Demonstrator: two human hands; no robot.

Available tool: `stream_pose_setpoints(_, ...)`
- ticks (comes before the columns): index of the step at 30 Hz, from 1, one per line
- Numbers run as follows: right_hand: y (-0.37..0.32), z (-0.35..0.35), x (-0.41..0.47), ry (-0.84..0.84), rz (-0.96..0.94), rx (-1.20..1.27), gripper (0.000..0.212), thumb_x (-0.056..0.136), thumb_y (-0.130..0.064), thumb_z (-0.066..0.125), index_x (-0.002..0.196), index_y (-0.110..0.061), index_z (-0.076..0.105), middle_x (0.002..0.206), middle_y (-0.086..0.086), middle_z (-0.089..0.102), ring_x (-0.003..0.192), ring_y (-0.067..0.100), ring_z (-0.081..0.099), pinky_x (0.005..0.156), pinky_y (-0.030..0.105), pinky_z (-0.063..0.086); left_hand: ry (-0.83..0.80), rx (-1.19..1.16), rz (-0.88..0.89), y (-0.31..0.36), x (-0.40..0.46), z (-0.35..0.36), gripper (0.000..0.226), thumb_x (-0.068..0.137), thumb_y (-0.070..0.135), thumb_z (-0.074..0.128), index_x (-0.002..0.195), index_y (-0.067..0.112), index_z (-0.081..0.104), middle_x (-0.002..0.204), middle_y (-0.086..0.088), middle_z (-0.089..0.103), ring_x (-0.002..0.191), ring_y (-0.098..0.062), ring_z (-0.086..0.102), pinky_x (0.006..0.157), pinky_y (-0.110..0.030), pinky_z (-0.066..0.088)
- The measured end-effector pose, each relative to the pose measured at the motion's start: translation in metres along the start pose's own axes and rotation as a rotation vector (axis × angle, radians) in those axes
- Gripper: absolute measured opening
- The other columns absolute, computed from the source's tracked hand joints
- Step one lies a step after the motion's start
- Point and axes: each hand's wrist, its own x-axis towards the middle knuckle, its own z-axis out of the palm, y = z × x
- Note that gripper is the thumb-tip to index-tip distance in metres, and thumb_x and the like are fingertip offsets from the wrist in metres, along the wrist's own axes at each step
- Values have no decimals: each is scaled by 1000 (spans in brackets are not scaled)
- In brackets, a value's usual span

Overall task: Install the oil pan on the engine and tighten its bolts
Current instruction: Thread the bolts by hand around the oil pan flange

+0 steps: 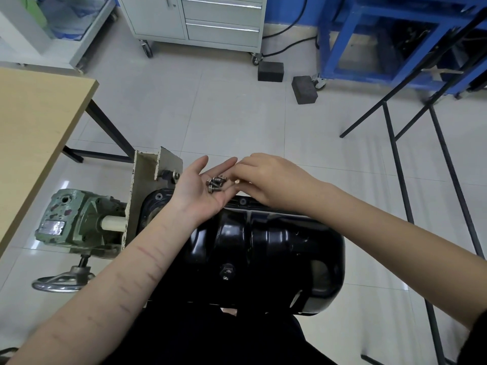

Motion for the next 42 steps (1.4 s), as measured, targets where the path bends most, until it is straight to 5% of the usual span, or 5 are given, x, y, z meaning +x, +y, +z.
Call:
stream_pose_setpoints(11,47,-3,-17,147,450,776,7,88,1,55,90,-4,59,73,-3,63,62,7,57,63,21,53,-26,-26,20,0,1,-2,47,98,31,34,97,-9,59,92,-25,69,79,-34,69,73,-42,52)
stream_pose_setpoints(19,74,37,-33,-199,438,385,11,89,-7,56,96,-3,63,90,7,68,73,8,55,68,12,40,20,-73,50,-2,2,1,43,98,28,36,88,-7,60,57,-11,64,52,-21,66,57,-33,57)
stream_pose_setpoints(22,76,41,-28,-242,399,293,13,90,-10,55,98,-4,62,91,9,66,76,15,52,64,17,32,17,-98,31,0,3,-1,40,96,29,34,76,4,57,36,6,31,28,-7,32,32,-13,28)
stream_pose_setpoints(28,65,53,-5,-337,288,202,18,90,-13,53,104,-4,61,100,11,65,93,22,57,71,19,33,-82,-81,58,3,3,-9,56,95,34,29,55,9,59,34,5,26,24,-7,22,29,-16,11)
stream_pose_setpoints(42,47,68,23,-446,-91,-238,22,96,-13,37,108,-1,51,107,15,57,102,29,52,76,34,38,0,-277,276,25,1,-27,51,94,42,29,62,10,54,37,6,27,27,-7,22,31,-16,14)
